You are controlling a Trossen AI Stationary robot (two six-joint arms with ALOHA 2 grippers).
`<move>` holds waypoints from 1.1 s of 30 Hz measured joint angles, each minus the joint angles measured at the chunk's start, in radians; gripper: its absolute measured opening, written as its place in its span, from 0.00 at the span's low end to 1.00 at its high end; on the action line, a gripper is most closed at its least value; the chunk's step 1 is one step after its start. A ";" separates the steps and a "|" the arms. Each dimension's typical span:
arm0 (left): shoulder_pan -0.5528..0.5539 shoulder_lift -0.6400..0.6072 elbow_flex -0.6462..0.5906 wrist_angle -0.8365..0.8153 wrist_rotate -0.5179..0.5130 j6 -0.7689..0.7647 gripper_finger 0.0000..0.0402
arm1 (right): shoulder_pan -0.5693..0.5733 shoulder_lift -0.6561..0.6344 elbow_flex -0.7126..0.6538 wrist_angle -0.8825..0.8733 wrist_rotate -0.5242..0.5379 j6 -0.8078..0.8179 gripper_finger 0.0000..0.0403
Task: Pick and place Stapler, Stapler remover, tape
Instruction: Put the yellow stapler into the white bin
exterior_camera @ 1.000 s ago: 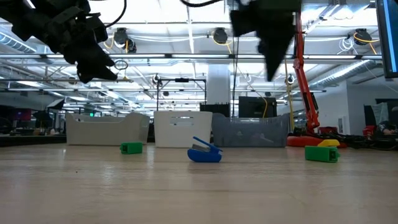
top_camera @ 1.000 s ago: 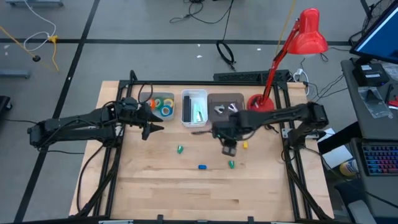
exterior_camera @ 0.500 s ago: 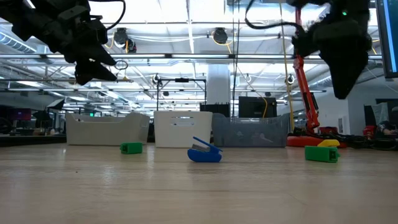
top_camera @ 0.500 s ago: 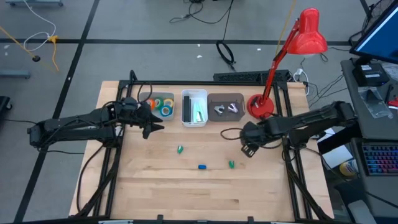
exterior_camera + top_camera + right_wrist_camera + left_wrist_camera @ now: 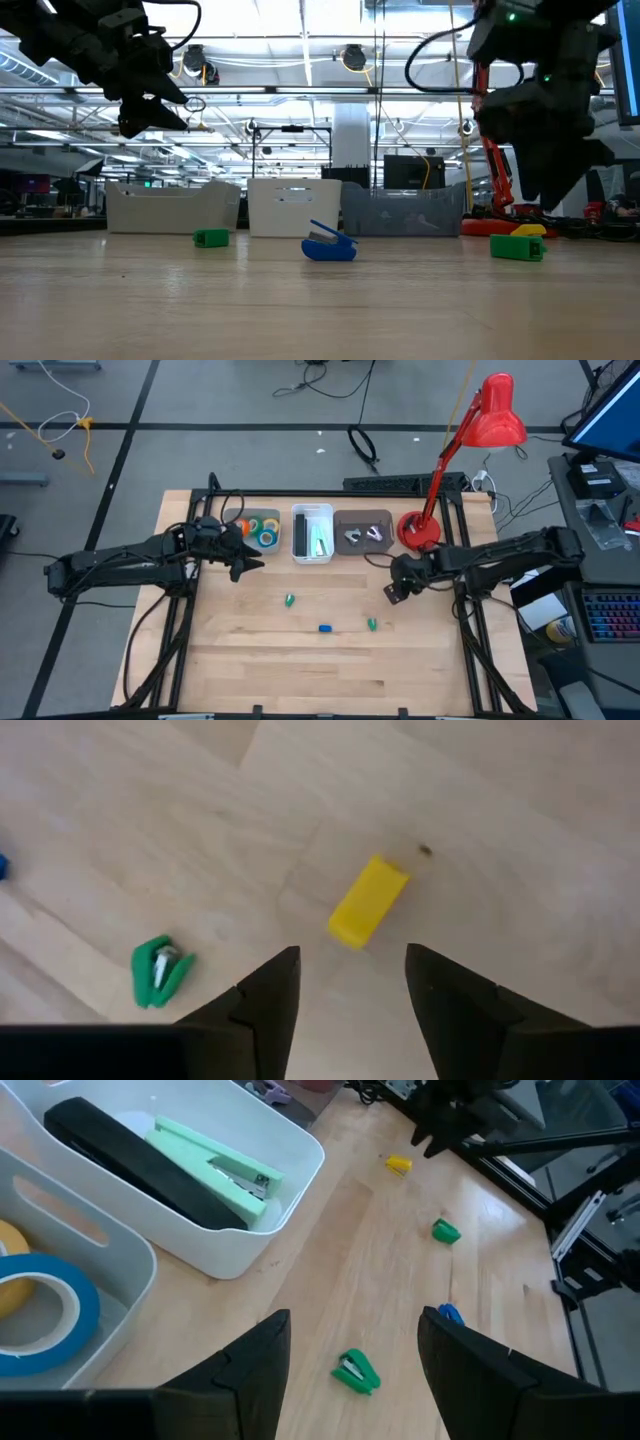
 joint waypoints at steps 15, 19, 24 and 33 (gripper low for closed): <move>0.000 0.000 0.000 0.000 -0.167 -0.018 0.54 | -0.066 0.120 -0.005 0.087 -0.100 0.011 0.43; 0.000 0.000 0.000 0.000 -0.201 -0.029 0.54 | -0.066 0.173 -0.005 0.127 -0.099 0.010 0.43; 0.000 0.000 0.000 -0.001 -0.210 -0.030 0.54 | -0.066 0.223 -0.003 0.135 -0.098 0.008 0.42; 0.000 0.000 0.000 -0.001 -0.210 -0.030 0.54 | -0.074 0.231 -0.003 0.134 -0.079 0.019 0.33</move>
